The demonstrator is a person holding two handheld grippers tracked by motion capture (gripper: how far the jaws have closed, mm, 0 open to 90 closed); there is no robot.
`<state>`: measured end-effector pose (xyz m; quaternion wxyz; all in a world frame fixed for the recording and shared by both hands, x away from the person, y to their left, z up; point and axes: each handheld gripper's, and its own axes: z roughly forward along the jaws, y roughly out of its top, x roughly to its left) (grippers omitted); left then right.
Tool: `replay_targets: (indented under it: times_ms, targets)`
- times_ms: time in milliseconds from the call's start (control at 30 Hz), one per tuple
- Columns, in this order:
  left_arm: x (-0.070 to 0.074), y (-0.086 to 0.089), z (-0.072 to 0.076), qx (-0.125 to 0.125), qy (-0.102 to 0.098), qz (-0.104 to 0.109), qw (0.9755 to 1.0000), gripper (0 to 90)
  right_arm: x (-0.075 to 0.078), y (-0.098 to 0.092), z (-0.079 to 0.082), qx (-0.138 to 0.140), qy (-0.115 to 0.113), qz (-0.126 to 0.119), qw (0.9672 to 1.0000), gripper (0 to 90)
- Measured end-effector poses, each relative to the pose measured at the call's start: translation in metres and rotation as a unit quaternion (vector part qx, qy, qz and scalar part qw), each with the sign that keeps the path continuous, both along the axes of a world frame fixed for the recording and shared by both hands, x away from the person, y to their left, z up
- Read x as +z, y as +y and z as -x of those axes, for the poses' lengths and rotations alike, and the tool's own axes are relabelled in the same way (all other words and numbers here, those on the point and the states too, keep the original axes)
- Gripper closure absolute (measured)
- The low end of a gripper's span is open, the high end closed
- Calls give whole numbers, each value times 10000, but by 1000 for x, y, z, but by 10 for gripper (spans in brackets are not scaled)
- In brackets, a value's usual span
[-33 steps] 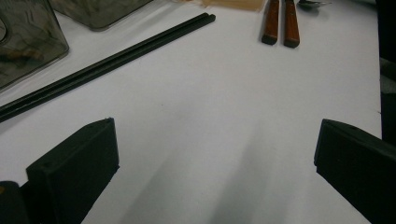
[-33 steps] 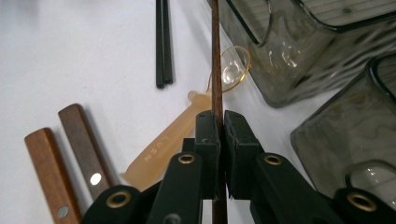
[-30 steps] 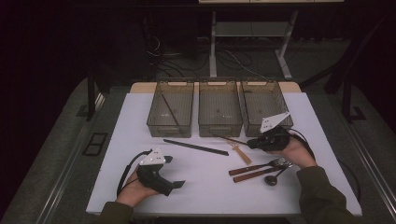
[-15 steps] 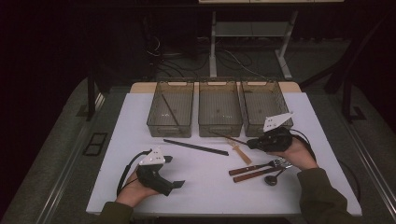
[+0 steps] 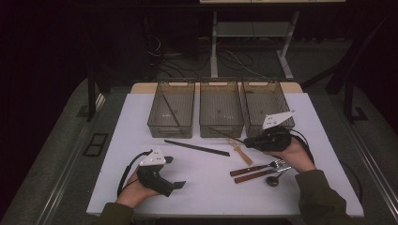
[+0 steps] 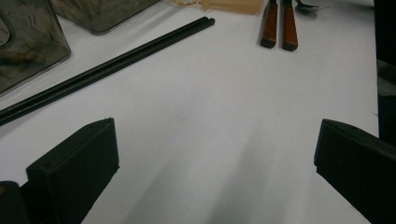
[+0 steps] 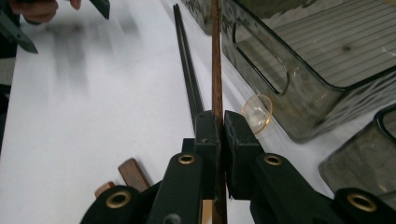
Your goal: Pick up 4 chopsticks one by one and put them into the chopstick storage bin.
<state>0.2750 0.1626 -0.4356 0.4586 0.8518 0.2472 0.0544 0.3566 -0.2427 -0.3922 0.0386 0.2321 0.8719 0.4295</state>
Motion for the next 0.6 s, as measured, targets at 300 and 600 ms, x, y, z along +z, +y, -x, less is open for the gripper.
replay_targets:
  times_ms: [300,600]
  targets:
    - [0,0,0,-11,-4,3,10000,0,6,11,3,-151,-10,-78,9999,849]
    - [0,0,0,28,21,44,10000,0,12,25,3,-314,22,-11,9995,849]
